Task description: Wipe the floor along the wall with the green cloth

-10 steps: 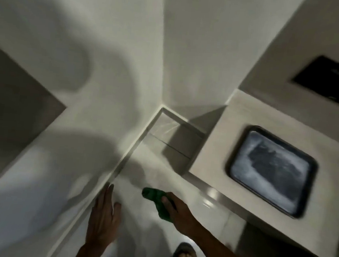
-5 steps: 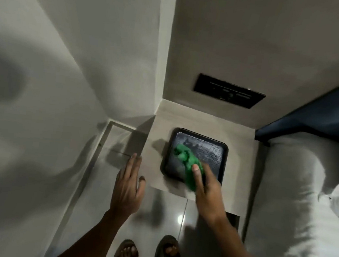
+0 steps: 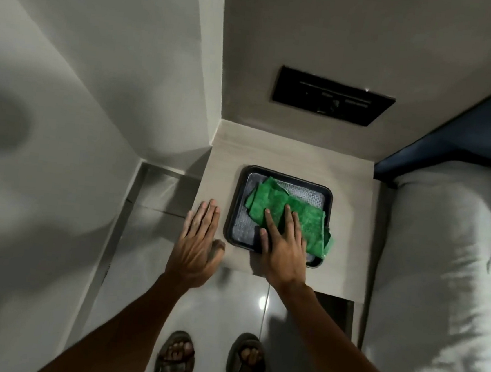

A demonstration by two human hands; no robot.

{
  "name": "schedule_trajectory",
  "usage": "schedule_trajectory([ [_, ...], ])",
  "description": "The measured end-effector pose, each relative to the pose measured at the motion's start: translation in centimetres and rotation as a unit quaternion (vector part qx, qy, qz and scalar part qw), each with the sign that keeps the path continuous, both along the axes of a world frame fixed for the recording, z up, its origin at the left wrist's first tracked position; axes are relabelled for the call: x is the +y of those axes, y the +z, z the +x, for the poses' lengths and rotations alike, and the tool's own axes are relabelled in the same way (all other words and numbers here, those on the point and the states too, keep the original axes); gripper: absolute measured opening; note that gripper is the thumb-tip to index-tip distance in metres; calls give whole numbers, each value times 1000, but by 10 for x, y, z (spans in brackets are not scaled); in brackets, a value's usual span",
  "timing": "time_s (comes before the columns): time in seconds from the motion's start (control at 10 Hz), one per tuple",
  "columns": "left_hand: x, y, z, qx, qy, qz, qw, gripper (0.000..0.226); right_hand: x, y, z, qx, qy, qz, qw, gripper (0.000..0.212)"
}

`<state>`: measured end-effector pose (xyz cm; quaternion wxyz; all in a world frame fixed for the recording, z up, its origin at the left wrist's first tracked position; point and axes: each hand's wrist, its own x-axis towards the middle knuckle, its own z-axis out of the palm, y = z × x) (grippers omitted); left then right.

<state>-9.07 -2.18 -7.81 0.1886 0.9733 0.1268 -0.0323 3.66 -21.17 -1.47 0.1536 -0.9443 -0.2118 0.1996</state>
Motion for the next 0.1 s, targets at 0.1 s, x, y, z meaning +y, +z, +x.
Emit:
schedule_trajectory([
  [0.1, 4, 17, 2, -13, 21, -64, 998, 82, -8, 24, 6, 28, 0, 11, 1000, 62],
])
